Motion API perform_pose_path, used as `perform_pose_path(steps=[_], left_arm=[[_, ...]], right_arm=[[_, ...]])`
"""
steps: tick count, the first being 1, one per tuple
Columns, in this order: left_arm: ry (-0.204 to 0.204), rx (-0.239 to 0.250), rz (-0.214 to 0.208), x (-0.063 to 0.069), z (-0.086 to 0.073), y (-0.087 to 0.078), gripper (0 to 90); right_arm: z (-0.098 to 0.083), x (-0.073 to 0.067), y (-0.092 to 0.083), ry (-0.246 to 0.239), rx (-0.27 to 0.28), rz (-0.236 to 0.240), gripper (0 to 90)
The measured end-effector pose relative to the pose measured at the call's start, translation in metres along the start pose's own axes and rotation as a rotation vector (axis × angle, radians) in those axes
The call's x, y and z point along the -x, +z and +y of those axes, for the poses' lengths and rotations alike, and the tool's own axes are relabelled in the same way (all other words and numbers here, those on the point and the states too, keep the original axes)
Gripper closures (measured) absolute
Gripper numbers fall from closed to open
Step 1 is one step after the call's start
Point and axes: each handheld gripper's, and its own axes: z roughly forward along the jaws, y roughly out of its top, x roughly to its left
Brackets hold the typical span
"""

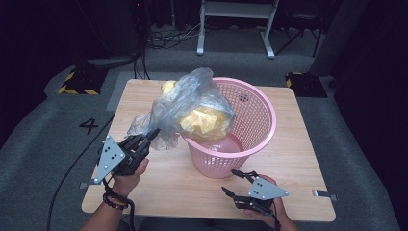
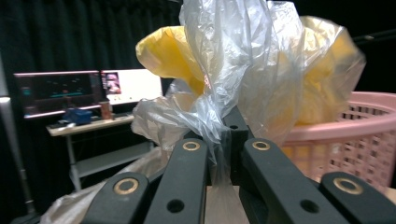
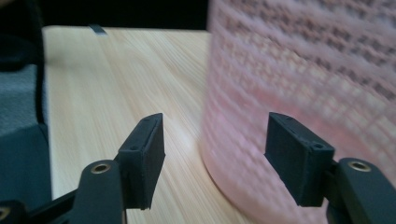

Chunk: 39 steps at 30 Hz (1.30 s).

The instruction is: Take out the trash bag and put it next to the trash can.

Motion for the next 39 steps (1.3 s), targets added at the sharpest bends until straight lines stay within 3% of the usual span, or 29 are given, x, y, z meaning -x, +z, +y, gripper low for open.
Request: perform_pose_path(steps=[4, 7, 13, 17, 28, 39], left_arm=[[0.005, 0.019, 0.085, -0.006, -0.004, -0.003, 89.5], [0.060, 0.014, 0.157, -0.006, -0.009, -0.003, 89.6], [-0.007, -0.059, 0.210, -0.022, -0.022, 0.003, 89.6], [-0.017, -0.111, 0.246, -0.031, -0.032, 0.007, 89.6], [-0.050, -0.146, 0.269, -0.043, -0.036, 0.008, 89.8], [-0.065, -0.182, 0.383, -0.058, -0.037, 0.002, 89.9]], right_arm=[[-0.020, 0.014, -0.012, 0.043, -0.073, -0.056, 33.3], [-0.033, 0.025, -0.021, 0.068, -0.108, -0.107, 33.1], [-0.051, 0.051, -0.037, 0.138, -0.139, -0.212, 33.3], [-0.057, 0.063, -0.045, 0.184, -0.130, -0.253, 33.5], [-0.070, 0.081, -0.057, 0.242, -0.142, -0.308, 33.7], [-0.075, 0.084, -0.056, 0.260, -0.161, -0.303, 33.7]])
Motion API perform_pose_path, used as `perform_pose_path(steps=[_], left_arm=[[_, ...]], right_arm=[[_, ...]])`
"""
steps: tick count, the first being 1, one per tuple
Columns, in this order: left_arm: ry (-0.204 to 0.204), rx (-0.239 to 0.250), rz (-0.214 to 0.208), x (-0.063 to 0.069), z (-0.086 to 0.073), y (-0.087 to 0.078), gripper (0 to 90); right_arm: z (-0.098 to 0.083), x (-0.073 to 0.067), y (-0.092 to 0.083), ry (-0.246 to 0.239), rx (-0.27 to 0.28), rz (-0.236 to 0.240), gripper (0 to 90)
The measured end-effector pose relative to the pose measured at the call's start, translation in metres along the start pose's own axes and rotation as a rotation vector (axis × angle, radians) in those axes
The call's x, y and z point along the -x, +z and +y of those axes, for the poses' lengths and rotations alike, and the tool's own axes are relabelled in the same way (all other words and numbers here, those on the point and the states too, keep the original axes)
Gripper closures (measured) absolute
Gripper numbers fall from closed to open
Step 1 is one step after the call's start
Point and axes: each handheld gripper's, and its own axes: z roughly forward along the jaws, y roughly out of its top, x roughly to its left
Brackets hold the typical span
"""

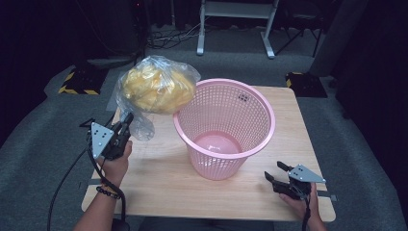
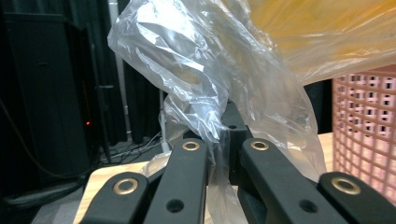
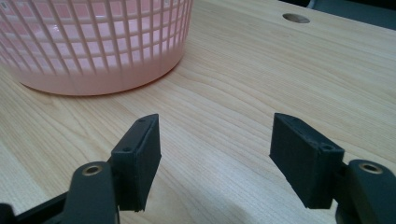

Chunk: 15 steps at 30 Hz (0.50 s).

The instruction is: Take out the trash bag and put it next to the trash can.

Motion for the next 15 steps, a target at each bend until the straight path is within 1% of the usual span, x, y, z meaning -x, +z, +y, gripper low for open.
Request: perform_pose_path(steps=[5, 9, 11, 15], left_arm=[[-0.013, -0.020, 0.030, -0.0072, -0.0018, 0.0011, 89.9], [0.003, -0.026, 0.061, -0.0099, -0.0041, 0.0017, 90.0], [0.007, -0.035, 0.067, -0.0103, -0.0050, 0.0023, 90.0], [0.015, -0.043, 0.059, -0.0095, -0.0077, 0.0041, 90.0]], right_arm=[[-0.0004, -0.0001, 0.0005, -0.001, -0.006, -0.001, 33.8], [-0.0005, 0.0005, 0.0000, 0.001, -0.003, 0.001, 33.8], [-0.0006, 0.0008, 0.0000, 0.002, -0.005, 0.000, 33.8], [-0.0011, 0.0006, 0.0007, -0.006, -0.009, 0.002, 33.8]])
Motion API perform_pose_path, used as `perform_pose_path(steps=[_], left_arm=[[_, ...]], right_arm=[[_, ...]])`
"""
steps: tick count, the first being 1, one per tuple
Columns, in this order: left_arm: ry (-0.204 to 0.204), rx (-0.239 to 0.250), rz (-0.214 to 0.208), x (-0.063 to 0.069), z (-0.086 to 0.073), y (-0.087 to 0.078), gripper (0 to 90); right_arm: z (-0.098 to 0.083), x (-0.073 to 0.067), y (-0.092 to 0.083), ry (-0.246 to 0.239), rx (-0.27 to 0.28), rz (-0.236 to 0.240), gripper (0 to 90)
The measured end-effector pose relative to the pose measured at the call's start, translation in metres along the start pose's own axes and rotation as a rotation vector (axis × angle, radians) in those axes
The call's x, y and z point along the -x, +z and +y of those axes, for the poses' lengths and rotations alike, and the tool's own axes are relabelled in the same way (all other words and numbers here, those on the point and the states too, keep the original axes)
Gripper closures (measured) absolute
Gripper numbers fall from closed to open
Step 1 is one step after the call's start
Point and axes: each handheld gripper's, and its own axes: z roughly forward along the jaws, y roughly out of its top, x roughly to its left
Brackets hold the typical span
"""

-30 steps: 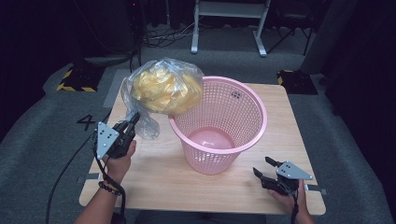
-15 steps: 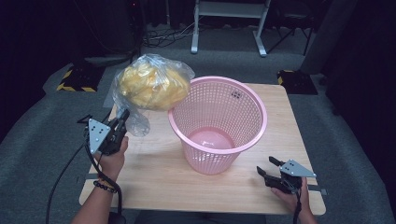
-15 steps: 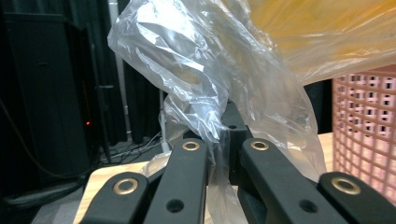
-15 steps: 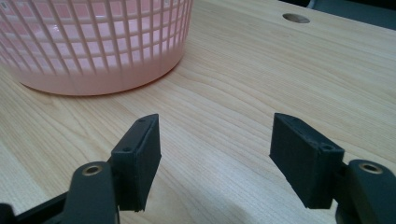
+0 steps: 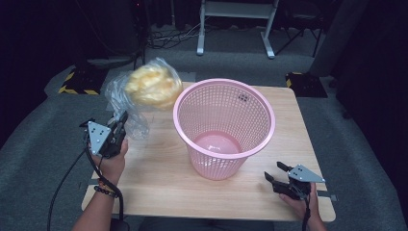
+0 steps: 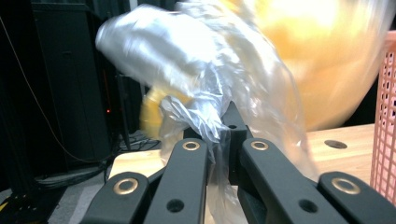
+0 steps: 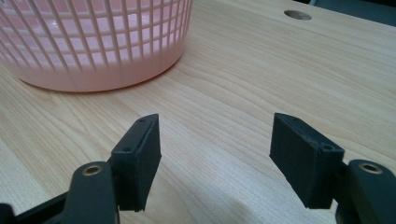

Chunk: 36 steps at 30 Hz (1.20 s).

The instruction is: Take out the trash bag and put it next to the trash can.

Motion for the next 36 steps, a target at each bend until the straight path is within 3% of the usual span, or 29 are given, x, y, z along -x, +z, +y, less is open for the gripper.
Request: perform_pose_path(steps=[12, 15, 17, 20, 21, 23, 24, 26, 27, 32, 36], left_arm=[[0.047, -0.046, -0.051, 0.012, -0.008, 0.008, 90.0], [0.050, -0.059, -0.095, 0.015, -0.010, 0.011, 89.9], [0.017, -0.071, -0.131, 0.014, -0.013, 0.013, 89.9], [0.014, -0.134, -0.178, 0.017, -0.022, 0.021, 89.8], [0.013, -0.152, -0.215, 0.017, -0.025, 0.023, 89.8], [0.038, -0.180, -0.244, 0.022, -0.030, 0.025, 89.4], [0.051, -0.193, -0.283, 0.023, -0.031, 0.025, 87.5], [0.079, -0.233, -0.309, 0.028, -0.032, 0.026, 73.5], [0.086, -0.257, -0.322, 0.029, -0.033, 0.026, 62.4], [0.073, -0.357, -0.371, 0.032, -0.034, 0.018, 29.2], [0.111, -0.403, -0.414, 0.040, -0.034, 0.005, 15.6]], right_arm=[[-0.001, 0.001, -0.001, 0.005, 0.002, 0.014, 34.1], [-0.001, 0.001, -0.001, 0.006, 0.000, 0.014, 34.2], [-0.001, 0.001, -0.001, 0.006, -0.001, 0.014, 34.2], [-0.001, 0.001, -0.001, 0.007, -0.001, 0.015, 34.2], [-0.001, 0.001, -0.001, 0.006, -0.002, 0.015, 34.3], [-0.001, 0.001, -0.001, 0.009, -0.002, 0.016, 34.4], [-0.001, 0.001, -0.001, 0.009, -0.002, 0.015, 34.4], [-0.001, 0.001, -0.001, 0.010, -0.005, 0.016, 34.5], [-0.001, 0.002, -0.001, 0.010, -0.005, 0.016, 34.6], [-0.002, 0.003, -0.002, 0.015, -0.006, 0.014, 34.6], [-0.001, 0.003, -0.001, 0.010, -0.017, 0.011, 34.6]])
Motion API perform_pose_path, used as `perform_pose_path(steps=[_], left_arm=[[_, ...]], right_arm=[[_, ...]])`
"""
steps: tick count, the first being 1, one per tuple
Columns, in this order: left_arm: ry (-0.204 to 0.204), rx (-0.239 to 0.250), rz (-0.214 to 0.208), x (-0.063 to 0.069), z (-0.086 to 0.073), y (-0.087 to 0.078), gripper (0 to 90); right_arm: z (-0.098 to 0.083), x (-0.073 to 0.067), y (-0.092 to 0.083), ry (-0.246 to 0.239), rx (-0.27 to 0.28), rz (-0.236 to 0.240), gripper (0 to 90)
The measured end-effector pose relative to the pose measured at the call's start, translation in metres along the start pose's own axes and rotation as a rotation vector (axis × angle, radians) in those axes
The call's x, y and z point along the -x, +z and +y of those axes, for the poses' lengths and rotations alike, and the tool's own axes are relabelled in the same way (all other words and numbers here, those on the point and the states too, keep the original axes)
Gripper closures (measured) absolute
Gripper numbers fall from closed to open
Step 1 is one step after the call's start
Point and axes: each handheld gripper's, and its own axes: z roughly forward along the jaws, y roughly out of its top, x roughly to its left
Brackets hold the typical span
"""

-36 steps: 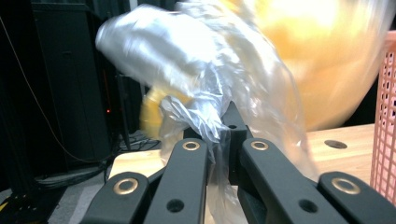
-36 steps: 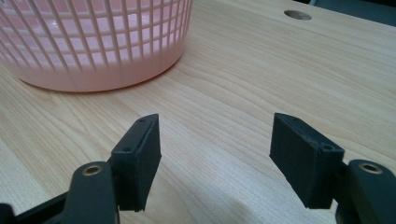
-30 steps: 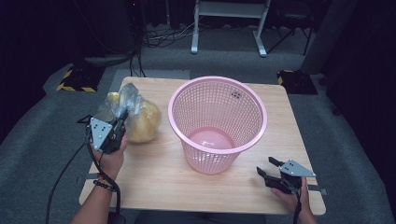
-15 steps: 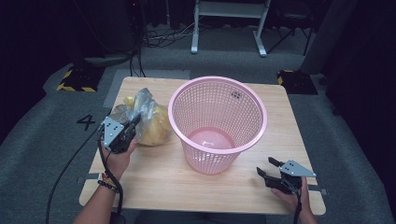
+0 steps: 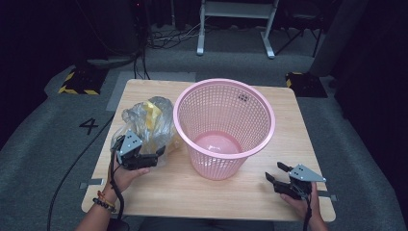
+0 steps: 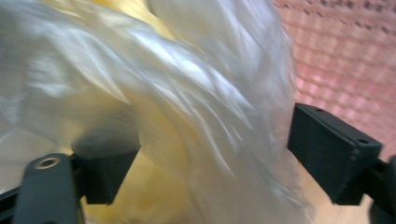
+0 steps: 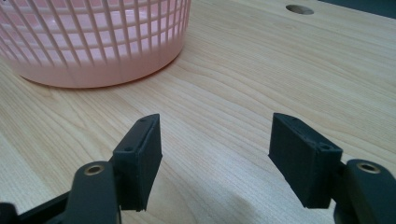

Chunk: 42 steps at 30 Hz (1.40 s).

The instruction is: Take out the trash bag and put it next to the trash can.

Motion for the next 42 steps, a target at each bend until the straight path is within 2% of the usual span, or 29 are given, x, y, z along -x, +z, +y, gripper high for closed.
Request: perform_pose_path(steps=[2, 8, 9, 12, 14, 16, 19, 21, 23, 25, 27, 31, 33, 37, 42], left_arm=[[0.032, -0.033, 0.009, 0.009, -0.003, -0.005, 15.8], [0.108, -0.080, -0.106, 0.033, -0.015, -0.023, 16.9], [0.120, -0.088, -0.115, 0.038, -0.018, -0.025, 16.7], [0.144, -0.139, -0.150, 0.049, -0.028, -0.023, 16.7], [0.170, -0.182, -0.145, 0.055, -0.035, -0.017, 16.5], [0.159, -0.223, -0.186, 0.056, -0.041, -0.010, 16.8], [0.172, -0.284, -0.214, 0.059, -0.048, 0.000, 17.9], [0.180, -0.320, -0.206, 0.060, -0.053, 0.006, 17.3], [0.171, -0.341, -0.216, 0.058, -0.056, 0.010, 18.5], [0.158, -0.366, -0.203, 0.055, -0.058, 0.013, 19.0], [0.134, -0.383, -0.207, 0.051, -0.060, 0.015, 22.1], [0.079, -0.383, -0.222, 0.043, -0.065, 0.017, 22.5], [0.088, -0.382, -0.208, 0.042, -0.066, 0.016, 22.8], [0.082, -0.345, -0.213, 0.041, -0.071, 0.014, 22.1], [0.087, -0.341, -0.217, 0.040, -0.071, 0.014, 22.1]], right_arm=[[0.000, 0.000, 0.000, -0.004, -0.001, 0.002, 34.6], [0.001, 0.000, 0.001, -0.002, -0.005, -0.001, 34.6], [0.001, 0.000, 0.000, -0.003, -0.005, 0.000, 34.6], [0.001, 0.001, -0.001, -0.002, -0.009, -0.004, 34.6], [-0.001, 0.002, -0.002, 0.002, -0.018, -0.009, 34.5], [-0.003, 0.002, -0.005, 0.005, -0.033, -0.010, 34.2], [-0.006, 0.001, -0.009, 0.007, -0.057, -0.011, 33.7], [-0.007, -0.001, -0.011, -0.004, -0.093, -0.023, 32.6], [-0.009, -0.002, -0.013, -0.003, -0.114, -0.016, 32.5], [-0.010, -0.004, -0.015, -0.001, -0.138, -0.011, 32.1], [-0.011, -0.005, -0.016, 0.002, -0.153, -0.007, 31.8], [-0.013, -0.009, -0.018, -0.001, -0.182, 0.005, 31.0], [-0.014, -0.011, -0.019, 0.001, -0.204, 0.005, 29.7], [-0.016, -0.012, -0.021, 0.018, -0.212, 0.014, 28.0], [-0.016, -0.010, -0.021, 0.047, -0.223, 0.018, 25.8]])
